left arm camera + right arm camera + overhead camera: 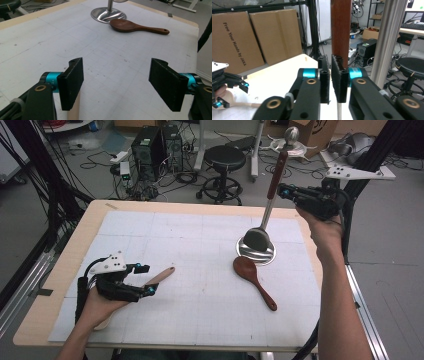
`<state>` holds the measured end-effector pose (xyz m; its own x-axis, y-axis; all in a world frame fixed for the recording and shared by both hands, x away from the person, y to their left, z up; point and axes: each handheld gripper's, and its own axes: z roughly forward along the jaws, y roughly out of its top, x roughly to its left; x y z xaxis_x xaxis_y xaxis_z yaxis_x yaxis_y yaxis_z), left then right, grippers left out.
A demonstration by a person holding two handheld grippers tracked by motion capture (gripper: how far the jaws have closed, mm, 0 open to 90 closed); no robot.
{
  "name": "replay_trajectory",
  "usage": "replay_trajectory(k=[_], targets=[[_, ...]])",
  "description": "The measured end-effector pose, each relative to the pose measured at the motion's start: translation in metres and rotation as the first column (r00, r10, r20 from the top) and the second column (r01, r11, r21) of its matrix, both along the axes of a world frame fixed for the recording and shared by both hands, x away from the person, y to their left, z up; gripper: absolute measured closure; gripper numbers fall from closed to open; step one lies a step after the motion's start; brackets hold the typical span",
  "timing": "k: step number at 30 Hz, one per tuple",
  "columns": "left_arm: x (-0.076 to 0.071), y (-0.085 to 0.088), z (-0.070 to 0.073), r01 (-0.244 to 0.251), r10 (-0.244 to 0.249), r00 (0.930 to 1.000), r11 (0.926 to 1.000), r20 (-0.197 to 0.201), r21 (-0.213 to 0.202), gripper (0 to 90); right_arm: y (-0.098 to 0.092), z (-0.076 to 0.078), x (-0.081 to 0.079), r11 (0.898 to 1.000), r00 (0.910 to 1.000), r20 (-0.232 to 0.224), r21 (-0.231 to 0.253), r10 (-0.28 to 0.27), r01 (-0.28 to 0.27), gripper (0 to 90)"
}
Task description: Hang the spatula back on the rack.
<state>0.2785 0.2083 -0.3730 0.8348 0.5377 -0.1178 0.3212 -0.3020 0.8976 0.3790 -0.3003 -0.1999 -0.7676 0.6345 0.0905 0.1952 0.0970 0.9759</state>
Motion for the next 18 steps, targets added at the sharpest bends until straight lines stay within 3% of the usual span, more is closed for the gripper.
replay_trajectory(k=[18], targets=[[0.000, 0.001, 0.001, 0.002, -0.002, 1.0000, 1.0000, 0.002, -0.006, 28.8, -0.007, 0.033, -0.004, 1.000, 0.9997, 0.022, -0.025, 0.003, -0.002, 89.7]])
